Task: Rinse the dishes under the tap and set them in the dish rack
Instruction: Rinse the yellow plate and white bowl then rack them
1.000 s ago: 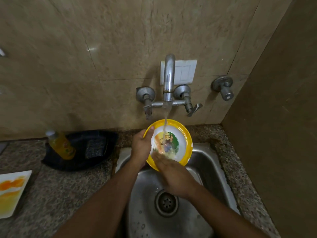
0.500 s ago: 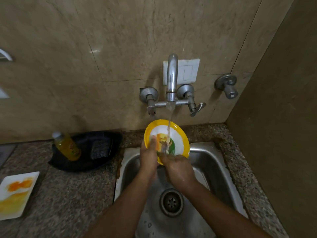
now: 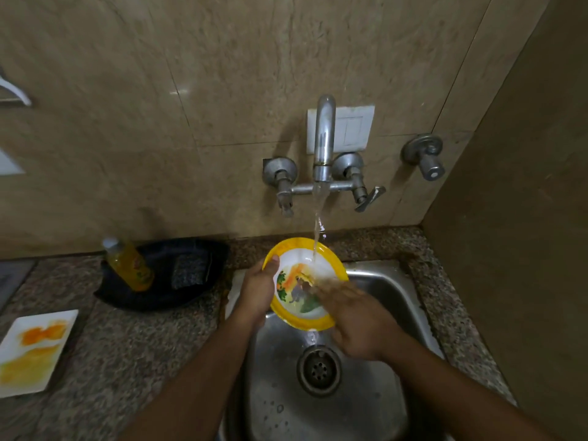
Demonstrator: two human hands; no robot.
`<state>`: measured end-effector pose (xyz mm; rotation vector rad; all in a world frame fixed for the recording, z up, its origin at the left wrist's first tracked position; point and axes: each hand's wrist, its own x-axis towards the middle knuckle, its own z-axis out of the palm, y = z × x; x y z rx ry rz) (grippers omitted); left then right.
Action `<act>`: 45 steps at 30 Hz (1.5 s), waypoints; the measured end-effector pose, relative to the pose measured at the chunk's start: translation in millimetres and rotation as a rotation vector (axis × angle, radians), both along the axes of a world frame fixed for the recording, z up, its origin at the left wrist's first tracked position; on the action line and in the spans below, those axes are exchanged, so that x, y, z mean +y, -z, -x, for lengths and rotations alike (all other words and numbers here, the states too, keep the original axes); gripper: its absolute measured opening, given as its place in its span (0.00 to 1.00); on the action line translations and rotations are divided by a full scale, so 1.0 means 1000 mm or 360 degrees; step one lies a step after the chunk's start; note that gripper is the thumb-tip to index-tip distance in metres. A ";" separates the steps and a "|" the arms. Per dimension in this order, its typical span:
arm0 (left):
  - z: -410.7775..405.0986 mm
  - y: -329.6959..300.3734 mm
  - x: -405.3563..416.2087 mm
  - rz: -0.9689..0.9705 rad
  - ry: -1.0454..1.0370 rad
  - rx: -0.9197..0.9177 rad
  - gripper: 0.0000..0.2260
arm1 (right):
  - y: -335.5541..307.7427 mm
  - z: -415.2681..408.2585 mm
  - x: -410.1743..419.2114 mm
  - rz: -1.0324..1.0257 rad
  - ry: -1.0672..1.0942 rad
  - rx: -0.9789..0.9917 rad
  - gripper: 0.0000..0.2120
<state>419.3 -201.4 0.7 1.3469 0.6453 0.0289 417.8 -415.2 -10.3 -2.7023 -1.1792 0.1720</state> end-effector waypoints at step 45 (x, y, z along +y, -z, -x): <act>0.050 0.010 -0.019 0.0364 0.0064 -0.0102 0.13 | -0.003 -0.022 0.034 -0.0274 0.1052 0.0171 0.40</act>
